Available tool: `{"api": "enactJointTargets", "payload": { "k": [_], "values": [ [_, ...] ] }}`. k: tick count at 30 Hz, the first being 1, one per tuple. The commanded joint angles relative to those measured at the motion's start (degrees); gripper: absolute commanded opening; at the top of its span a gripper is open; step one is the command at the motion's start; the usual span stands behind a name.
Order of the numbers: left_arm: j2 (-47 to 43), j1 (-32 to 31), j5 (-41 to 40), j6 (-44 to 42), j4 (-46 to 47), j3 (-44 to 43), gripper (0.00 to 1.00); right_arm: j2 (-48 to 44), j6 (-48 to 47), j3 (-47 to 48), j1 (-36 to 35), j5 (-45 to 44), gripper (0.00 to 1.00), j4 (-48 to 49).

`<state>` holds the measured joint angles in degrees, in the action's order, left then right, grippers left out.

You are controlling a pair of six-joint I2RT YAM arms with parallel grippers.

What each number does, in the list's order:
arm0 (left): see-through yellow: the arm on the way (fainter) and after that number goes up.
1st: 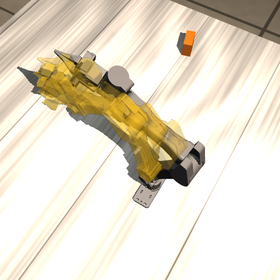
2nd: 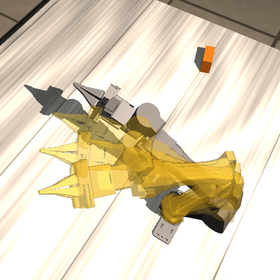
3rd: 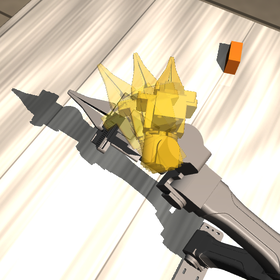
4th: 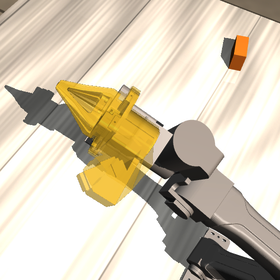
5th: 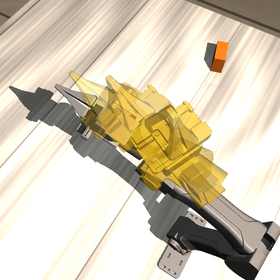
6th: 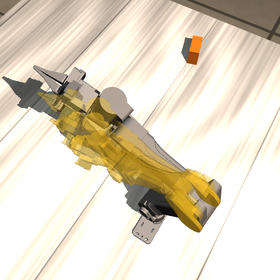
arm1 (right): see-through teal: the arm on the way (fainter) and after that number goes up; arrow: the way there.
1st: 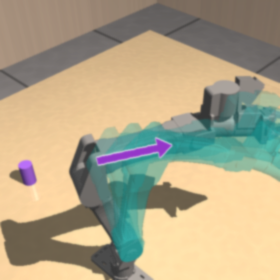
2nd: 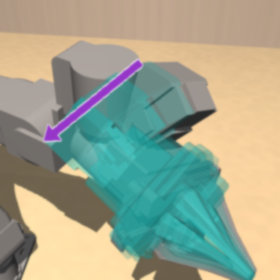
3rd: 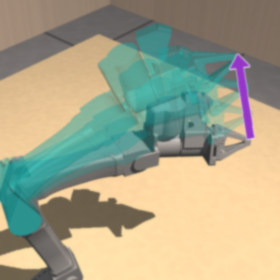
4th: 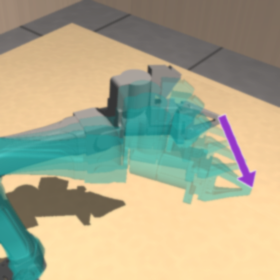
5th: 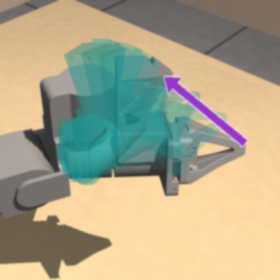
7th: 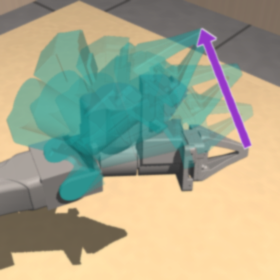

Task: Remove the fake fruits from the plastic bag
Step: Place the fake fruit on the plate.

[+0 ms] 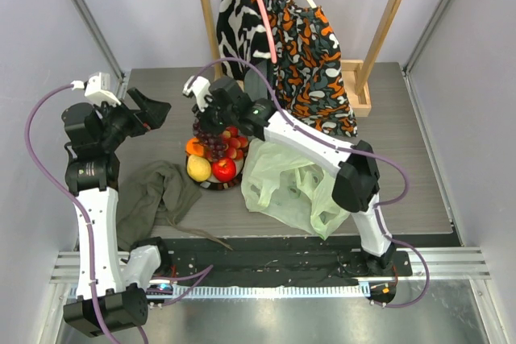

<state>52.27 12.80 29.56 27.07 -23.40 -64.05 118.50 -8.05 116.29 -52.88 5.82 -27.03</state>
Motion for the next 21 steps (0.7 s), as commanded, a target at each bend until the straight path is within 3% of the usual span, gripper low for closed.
{"api": "enactJointTargets", "payload": {
  "k": [1, 8, 10, 12, 15, 16, 19, 21],
  "values": [
    [-0.3, 0.5, 1.6, 0.4, 2.7, -0.1, 0.95, 2.6, 0.4, 2.3, -0.9, -2.0, 0.02, 1.3],
    [-0.2, 0.6, 1.8, 1.4, 3.5, 1.1, 0.95, 2.6, 0.1, -0.4, -1.0, -3.3, 0.06, 1.1],
    [0.1, 0.7, 2.0, 1.7, 3.8, 1.1, 0.95, 2.5, 0.2, -1.0, -1.0, -3.0, 0.11, 0.8],
    [0.3, 0.7, 2.1, 1.7, 4.1, 1.1, 0.95, 1.9, 0.8, -1.2, -1.0, -2.2, 0.21, 0.4],
    [0.6, 0.7, 2.1, 1.9, 4.7, 1.3, 0.95, 0.9, 1.7, -1.8, -0.9, -0.6, 0.41, -0.5],
    [0.7, 0.7, 2.2, 2.1, 4.9, 1.5, 0.95, 0.5, 2.1, -2.0, -0.9, -0.3, 0.52, -0.7],
    [1.3, 0.7, 2.3, 2.5, 5.6, 1.4, 0.95, -1.2, 3.6, -2.5, -1.0, -0.2, 0.68, -0.8],
    [1.7, 0.7, 2.5, 2.7, 6.0, 1.4, 0.95, -2.0, 4.8, -2.7, -1.0, 0.1, 0.71, -0.7]
  ]
}}
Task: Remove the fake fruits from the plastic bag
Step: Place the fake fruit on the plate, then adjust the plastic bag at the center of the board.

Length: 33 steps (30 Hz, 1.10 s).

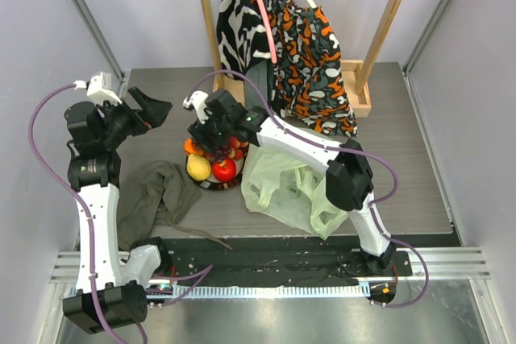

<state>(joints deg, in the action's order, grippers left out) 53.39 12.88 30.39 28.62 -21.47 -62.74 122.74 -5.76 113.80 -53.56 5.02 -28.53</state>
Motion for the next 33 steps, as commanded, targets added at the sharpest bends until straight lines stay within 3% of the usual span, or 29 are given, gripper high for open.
{"api": "enactJointTargets", "payload": {
  "k": [1, 9, 14, 18, 20, 24, 25, 29, 33],
  "values": [
    [0.9, 0.6, 1.7, 1.2, 4.1, -0.1, 0.95, -7.1, 2.9, -0.2, -0.3, 1.0, 0.72, 0.8],
    [2.8, 0.6, 1.8, 1.1, 4.3, -0.8, 0.95, -17.3, -0.7, -3.4, -0.1, -1.3, 0.76, 0.3],
    [4.5, 0.6, -0.3, -1.5, 2.6, -1.8, 1.0, -28.9, -5.5, -19.5, 1.3, -3.6, 0.84, -2.0],
    [5.6, 0.5, -2.4, -5.3, -0.5, -3.1, 1.0, -39.6, -5.0, -31.2, 11.0, 3.8, 0.86, -10.1],
    [5.9, 0.6, -3.4, -6.4, -1.1, -3.4, 1.0, -41.0, -11.6, -36.1, 13.3, 5.3, 0.84, -16.8],
    [7.1, 0.6, -3.8, -6.6, -1.0, -4.5, 1.0, -42.8, -23.8, -48.6, 17.2, -0.6, 0.74, -20.6],
    [7.2, 0.7, -3.8, -6.6, -0.9, -4.8, 1.0, -43.1, -25.8, -53.5, 21.5, -1.8, 0.73, -20.5],
    [8.3, 0.7, -3.9, -7.7, -1.3, -6.7, 1.0, -43.1, -31.0, -59.2, 35.3, -7.5, 0.65, -21.1],
    [8.8, 0.7, -4.0, -7.8, -1.0, -6.7, 1.0, -48.8, -37.6, -57.1, 47.0, -8.1, 0.65, -22.7]
  ]
}}
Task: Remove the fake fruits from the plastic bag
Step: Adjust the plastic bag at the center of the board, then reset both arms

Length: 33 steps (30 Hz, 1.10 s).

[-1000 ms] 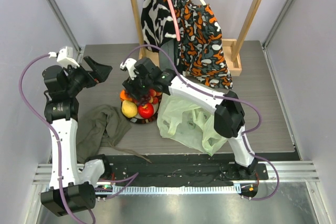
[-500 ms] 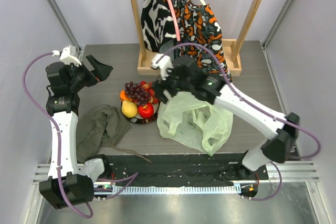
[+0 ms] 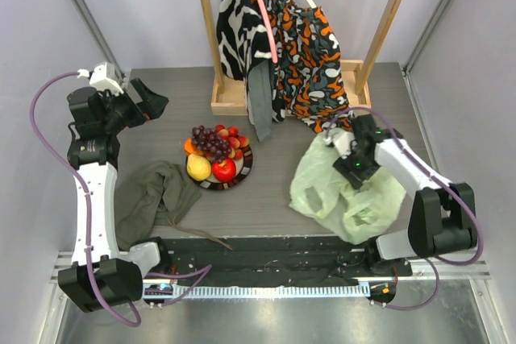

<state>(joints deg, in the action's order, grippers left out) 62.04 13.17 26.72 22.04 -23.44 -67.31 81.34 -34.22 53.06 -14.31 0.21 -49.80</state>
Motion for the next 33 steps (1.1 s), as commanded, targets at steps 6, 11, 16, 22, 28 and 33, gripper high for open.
{"api": "enactJointTargets", "payload": {
  "k": [6, 11, 16, 22, 28, 33],
  "values": [
    [0.2, 0.4, -0.4, -0.6, 1.9, -0.7, 1.0, -13.3, -7.3, 19.8, 9.5, 9.2, 0.8, -12.2],
    [0.3, 0.3, -1.8, -1.1, 1.8, -0.8, 1.0, -11.2, 11.0, 27.2, 9.5, 10.8, 1.0, -11.4],
    [1.5, 0.4, -2.5, -2.1, 0.9, -2.2, 1.0, -7.3, 28.1, 30.0, 9.5, -5.4, 1.0, -3.6],
    [2.6, 0.4, -3.7, -4.6, -0.9, -4.5, 1.0, -7.0, 31.3, 30.0, 11.7, -17.6, 1.0, 2.8],
    [3.1, 0.4, -5.5, -4.8, -1.0, -4.4, 1.0, -6.2, 27.7, 27.5, 15.7, -13.1, 1.0, 3.4],
    [3.5, 0.4, -5.3, -4.5, -0.9, -4.7, 1.0, -6.7, 28.8, 26.8, 15.6, -6.4, 1.0, 3.7]
  ]
}}
